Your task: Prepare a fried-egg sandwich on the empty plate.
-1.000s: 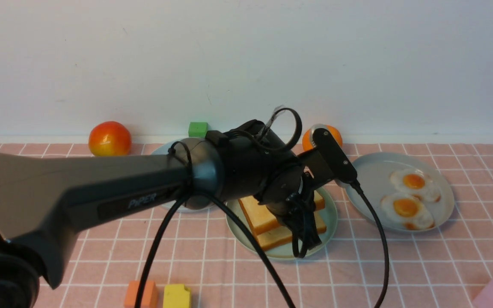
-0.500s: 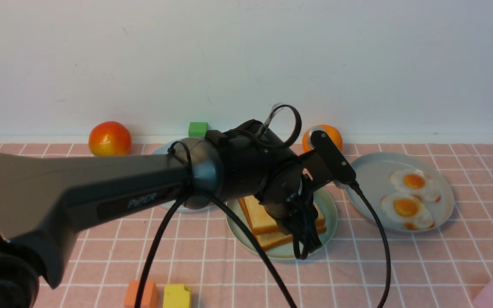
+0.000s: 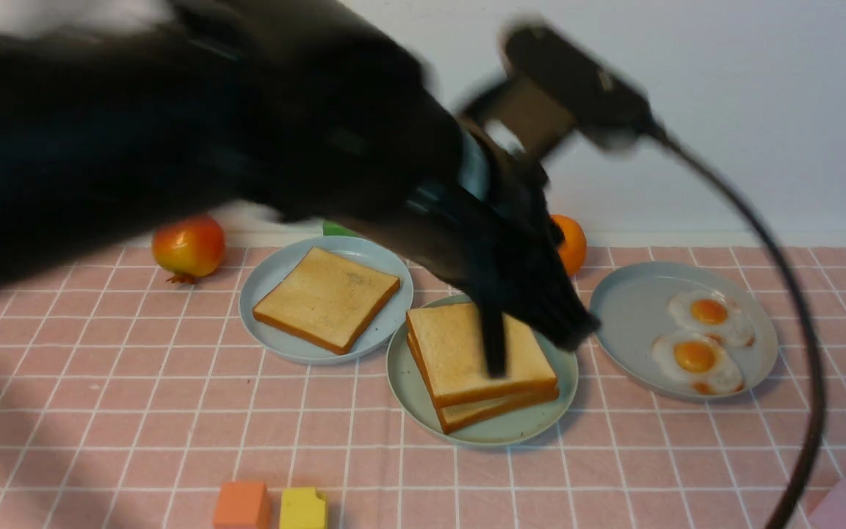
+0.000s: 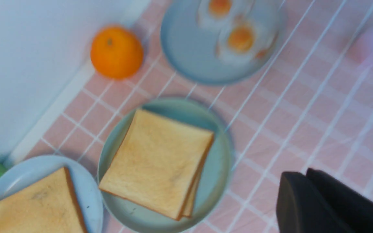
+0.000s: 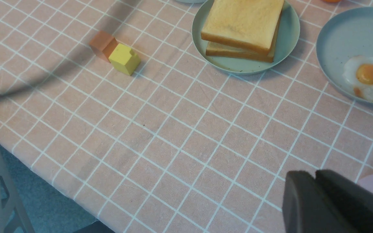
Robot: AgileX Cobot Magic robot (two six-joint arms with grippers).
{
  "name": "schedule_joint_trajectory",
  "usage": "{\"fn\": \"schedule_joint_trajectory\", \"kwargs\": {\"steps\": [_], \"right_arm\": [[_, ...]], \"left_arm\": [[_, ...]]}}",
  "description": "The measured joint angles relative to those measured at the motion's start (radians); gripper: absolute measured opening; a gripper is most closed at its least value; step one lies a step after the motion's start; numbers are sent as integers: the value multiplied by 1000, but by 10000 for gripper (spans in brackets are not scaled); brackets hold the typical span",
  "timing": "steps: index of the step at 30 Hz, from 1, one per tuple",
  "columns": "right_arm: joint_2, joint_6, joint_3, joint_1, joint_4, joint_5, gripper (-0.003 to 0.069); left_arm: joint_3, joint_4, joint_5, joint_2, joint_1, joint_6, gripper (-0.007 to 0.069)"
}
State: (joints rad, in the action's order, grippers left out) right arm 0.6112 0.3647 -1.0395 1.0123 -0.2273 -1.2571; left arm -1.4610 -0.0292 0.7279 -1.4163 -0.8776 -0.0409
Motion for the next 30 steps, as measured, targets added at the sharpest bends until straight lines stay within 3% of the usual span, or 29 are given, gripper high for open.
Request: {"fn": "schedule_joint_trajectory", "kwargs": {"steps": [7,14,19,30], "right_arm": [[0,0,0,0,16,0,99],[0,0,0,0,27,0,100],[0,0,0,0,42,0,106],[0,0,0,0,45,0,118]], "left_arm": [[351,178,-181,468,0,7,13],[868,241,-551,828,0,27,13],[1007,254,-684,945,0,29,13],[1035,255,-677,957,0,27,13]]}}
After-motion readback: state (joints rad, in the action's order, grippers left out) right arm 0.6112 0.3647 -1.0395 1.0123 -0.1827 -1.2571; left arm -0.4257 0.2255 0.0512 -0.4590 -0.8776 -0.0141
